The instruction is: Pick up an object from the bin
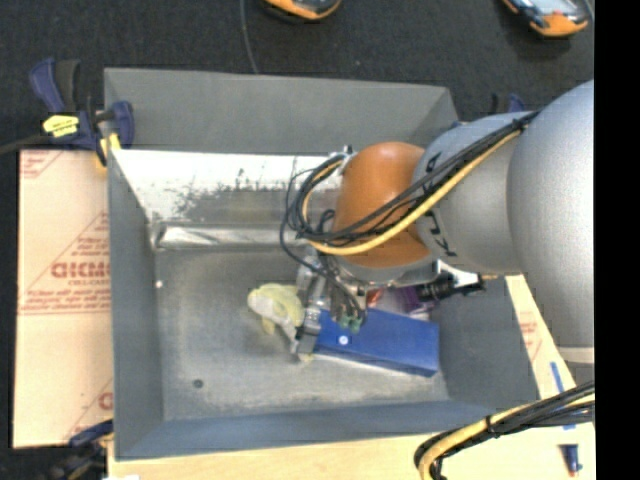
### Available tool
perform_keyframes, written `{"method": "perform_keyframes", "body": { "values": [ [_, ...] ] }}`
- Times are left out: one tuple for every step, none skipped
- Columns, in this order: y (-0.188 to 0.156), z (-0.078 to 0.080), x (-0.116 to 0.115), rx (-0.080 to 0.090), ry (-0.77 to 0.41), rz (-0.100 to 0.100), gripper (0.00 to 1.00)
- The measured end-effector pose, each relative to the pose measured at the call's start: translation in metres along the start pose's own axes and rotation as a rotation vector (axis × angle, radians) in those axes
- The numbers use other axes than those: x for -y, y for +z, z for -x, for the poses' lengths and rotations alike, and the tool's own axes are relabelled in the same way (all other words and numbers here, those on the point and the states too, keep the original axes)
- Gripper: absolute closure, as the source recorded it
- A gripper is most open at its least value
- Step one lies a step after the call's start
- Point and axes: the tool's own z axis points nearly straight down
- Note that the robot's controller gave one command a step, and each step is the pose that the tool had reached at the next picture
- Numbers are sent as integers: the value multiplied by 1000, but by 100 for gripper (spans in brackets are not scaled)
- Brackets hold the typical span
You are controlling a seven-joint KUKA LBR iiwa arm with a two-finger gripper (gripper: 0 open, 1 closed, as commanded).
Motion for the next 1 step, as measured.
{"method": "perform_keyframes", "body": {
  "values": [
    [-3, -2, -12, -1, -41, -2, 0]
  ]
}}
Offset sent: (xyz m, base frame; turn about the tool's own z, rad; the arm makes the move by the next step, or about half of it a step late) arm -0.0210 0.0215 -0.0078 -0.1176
